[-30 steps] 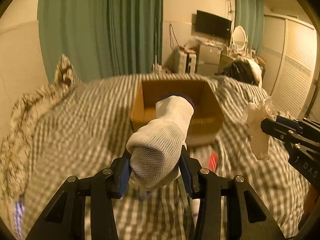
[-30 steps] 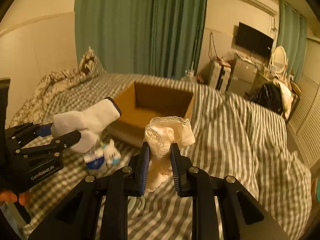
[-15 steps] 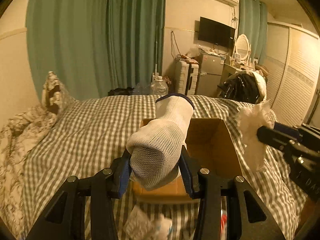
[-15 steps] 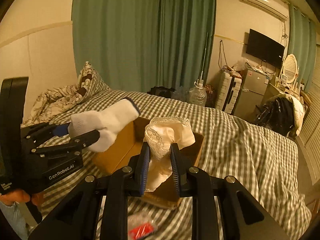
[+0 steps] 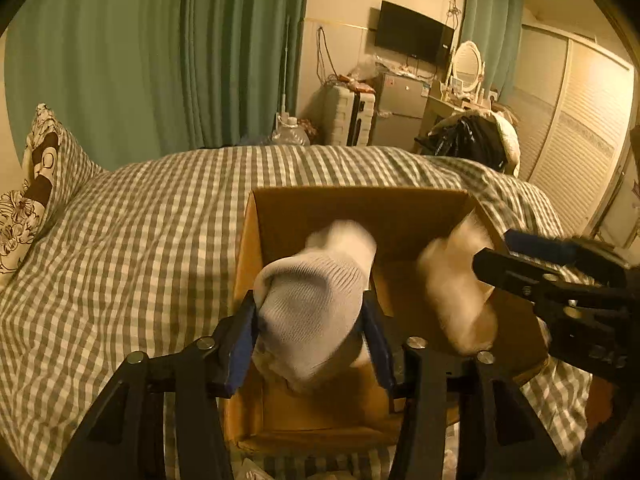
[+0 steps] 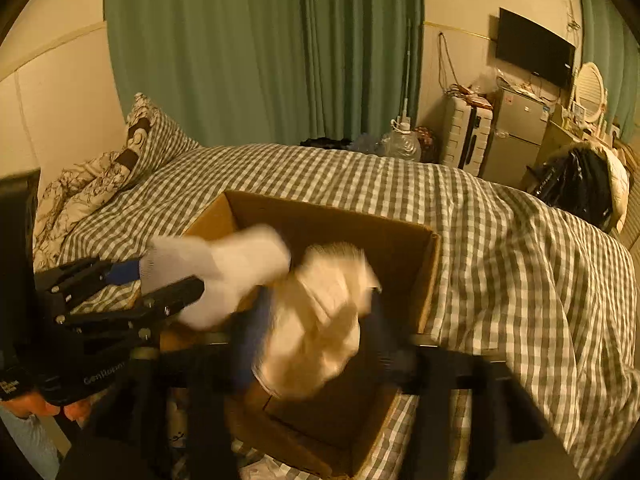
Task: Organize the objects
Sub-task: 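Grasp the white sock with left tool while right tool grasps the white bag, drop both in box, then move both tools back to the remaining items beside the box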
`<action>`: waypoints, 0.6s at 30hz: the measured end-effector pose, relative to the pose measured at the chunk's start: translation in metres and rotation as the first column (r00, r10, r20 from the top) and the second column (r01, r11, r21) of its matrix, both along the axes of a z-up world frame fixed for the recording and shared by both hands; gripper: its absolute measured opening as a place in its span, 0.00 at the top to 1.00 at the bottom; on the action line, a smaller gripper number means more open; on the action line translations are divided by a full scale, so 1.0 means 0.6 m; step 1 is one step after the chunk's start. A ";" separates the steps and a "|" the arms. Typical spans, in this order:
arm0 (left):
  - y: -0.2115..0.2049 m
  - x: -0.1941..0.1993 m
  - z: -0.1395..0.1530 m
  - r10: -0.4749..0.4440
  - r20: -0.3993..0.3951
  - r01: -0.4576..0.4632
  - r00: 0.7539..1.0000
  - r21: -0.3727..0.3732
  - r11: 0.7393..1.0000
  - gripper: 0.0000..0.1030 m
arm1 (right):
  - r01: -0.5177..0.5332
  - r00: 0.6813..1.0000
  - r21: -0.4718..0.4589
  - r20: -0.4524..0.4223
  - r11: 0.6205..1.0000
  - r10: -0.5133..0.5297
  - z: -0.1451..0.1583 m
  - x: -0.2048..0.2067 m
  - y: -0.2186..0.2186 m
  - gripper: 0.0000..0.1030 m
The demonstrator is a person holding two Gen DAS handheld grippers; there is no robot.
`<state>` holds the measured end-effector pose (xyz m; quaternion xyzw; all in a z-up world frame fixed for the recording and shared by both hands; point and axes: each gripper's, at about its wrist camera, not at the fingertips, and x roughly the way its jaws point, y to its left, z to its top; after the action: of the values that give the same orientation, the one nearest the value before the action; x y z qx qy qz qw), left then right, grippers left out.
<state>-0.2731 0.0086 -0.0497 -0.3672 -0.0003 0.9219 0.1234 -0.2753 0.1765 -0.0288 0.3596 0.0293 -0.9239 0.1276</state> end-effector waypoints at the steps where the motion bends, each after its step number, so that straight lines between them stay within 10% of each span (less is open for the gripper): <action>1: 0.001 0.003 0.002 -0.002 -0.004 0.002 1.000 0.002 1.000 0.39 | 0.012 1.000 -0.007 -0.013 1.000 -0.012 0.006 0.005 0.005 0.37; 6: -0.010 0.051 0.026 0.032 -0.059 -0.031 0.998 0.006 0.999 0.14 | 0.069 0.996 0.007 -0.062 0.998 -0.068 0.040 0.055 0.018 0.29; 18: -0.075 0.202 -0.006 0.225 -0.011 -0.225 0.974 -0.008 0.974 0.12 | 0.109 0.994 0.050 -0.015 0.993 -0.109 0.041 0.189 -0.004 0.15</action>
<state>-0.1521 -0.0363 -0.0535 -0.3608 -0.0371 0.9318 0.0167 -0.1618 0.1740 -0.0041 0.3580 0.0339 -0.9307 0.0676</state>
